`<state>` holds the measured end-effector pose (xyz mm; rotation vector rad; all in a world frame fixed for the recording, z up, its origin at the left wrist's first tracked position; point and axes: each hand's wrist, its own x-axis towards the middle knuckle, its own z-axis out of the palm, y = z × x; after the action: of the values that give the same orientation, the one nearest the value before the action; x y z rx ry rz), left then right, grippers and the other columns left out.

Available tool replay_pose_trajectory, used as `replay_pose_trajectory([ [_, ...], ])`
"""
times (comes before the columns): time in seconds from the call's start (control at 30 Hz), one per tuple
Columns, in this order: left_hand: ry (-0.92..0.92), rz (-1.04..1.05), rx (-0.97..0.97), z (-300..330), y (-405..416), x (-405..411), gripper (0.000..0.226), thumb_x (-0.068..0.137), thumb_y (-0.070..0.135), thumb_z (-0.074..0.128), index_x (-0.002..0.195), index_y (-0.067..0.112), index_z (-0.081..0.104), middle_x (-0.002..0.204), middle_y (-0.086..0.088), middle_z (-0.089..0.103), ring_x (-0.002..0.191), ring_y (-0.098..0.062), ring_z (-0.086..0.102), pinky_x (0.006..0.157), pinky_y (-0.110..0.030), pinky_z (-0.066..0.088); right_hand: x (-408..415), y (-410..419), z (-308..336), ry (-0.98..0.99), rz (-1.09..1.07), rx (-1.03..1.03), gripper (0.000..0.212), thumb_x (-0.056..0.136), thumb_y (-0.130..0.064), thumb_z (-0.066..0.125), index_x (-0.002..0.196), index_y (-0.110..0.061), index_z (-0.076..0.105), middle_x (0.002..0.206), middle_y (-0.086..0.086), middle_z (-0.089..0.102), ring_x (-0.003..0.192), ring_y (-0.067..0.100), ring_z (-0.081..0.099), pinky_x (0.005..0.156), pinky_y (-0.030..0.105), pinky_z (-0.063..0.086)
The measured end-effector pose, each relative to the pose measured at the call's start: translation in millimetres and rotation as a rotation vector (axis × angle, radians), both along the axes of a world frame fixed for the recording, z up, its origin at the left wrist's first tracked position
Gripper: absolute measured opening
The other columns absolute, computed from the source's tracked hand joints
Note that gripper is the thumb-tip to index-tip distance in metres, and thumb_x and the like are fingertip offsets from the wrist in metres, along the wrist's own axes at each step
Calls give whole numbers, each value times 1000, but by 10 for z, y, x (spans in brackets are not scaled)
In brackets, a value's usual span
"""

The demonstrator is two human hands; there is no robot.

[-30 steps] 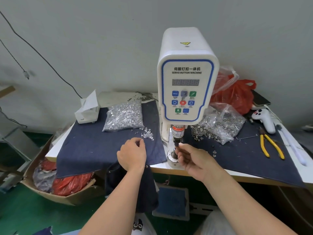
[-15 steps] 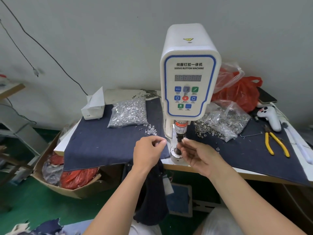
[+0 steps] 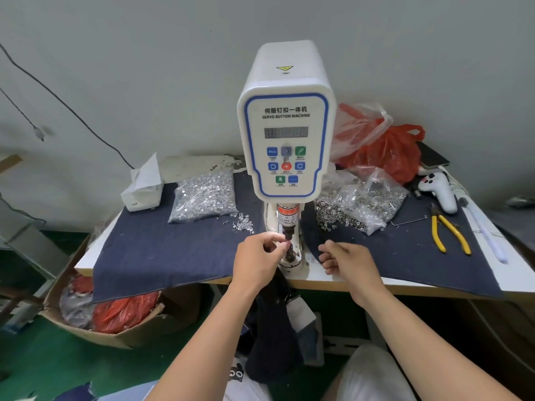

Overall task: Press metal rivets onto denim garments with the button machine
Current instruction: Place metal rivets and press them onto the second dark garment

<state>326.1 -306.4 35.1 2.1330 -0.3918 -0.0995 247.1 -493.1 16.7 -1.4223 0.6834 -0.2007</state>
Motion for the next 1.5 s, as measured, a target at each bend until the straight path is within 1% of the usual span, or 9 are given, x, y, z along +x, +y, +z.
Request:
replay_pose_trajectory([
  [0.63, -31, 9, 82, 132, 30, -30, 6, 96, 36, 77, 100, 34, 81, 68, 15, 65, 64, -3, 61, 56, -7, 41, 15, -32, -66, -11, 34, -27, 25, 103, -23, 60, 93, -8, 77, 74, 9, 73, 60, 13, 63, 60, 24, 56],
  [0.77, 105, 4, -145, 137, 218, -2, 11, 99, 36, 72, 93, 33, 80, 86, 16, 76, 81, 6, 66, 68, -6, 45, -33, -3, -25, -27, 58, -65, 22, 102, -24, 61, 94, -11, 77, 78, 8, 73, 63, 13, 62, 64, 27, 56],
  [0.87, 309, -29, -324, 169, 412, -56, 11, 99, 45, 71, 96, 38, 79, 87, 22, 74, 81, 8, 64, 72, -9, 47, -151, 124, 77, -118, 228, -292, 13, 99, -27, 66, 95, -23, 77, 86, -6, 76, 68, 3, 65, 66, 18, 53],
  [0.97, 474, -91, -471, 170, 559, -147, 22, 92, 54, 72, 96, 33, 78, 83, 16, 65, 75, -1, 58, 68, -15, 47, -266, 340, 133, -168, 586, -465, 19, 97, -35, 68, 116, -39, 69, 110, -29, 70, 99, -8, 65, 82, 8, 47],
  [1.07, 568, -151, -677, 197, 638, -228, 22, 89, 50, 72, 96, 30, 77, 82, 11, 60, 66, -8, 54, 62, -24, 49, -364, 531, 130, -100, 853, -361, 39, 97, -52, 63, 134, -43, 55, 125, -31, 63, 120, -9, 58, 101, 17, 47],
  [1.2, 587, -173, -882, 232, 670, -329, 13, 95, 40, 72, 92, 28, 77, 84, 8, 59, 67, -9, 54, 63, -24, 52, -457, 560, 208, -62, 904, -329, 47, 84, -65, 66, 125, -43, 62, 104, -26, 65, 98, -4, 60, 93, 20, 47],
  [1.33, 641, -93, -1111, 229, 699, -349, 12, 92, 34, 69, 86, 30, 78, 86, 8, 62, 68, -8, 55, 66, -26, 52, -544, 632, 210, -162, 873, -551, 43, 83, -46, 77, 115, -61, 53, 118, -30, 53, 107, -4, 59, 90, 11, 44],
  [1.43, 666, -58, -1173, 202, 766, -321, 7, 85, 35, 83, 87, 30, 80, 87, 8, 68, 71, -7, 63, 68, -27, 58, -555, 650, 154, -194, 758, -625, 9, 99, -34, 65, 94, -36, 58, 95, -19, 58, 82, -1, 58, 79, 23, 46],
  [1.5, 588, -33, -1058, 179, 829, -306, 18, 76, 37, 90, 90, 30, 80, 86, 7, 70, 72, -8, 66, 65, -27, 59, -568, 610, 214, -179, 689, -449, 14, 105, -32, 56, 94, -25, 58, 84, -14, 55, 78, 4, 49, 77, 30, 40],
])
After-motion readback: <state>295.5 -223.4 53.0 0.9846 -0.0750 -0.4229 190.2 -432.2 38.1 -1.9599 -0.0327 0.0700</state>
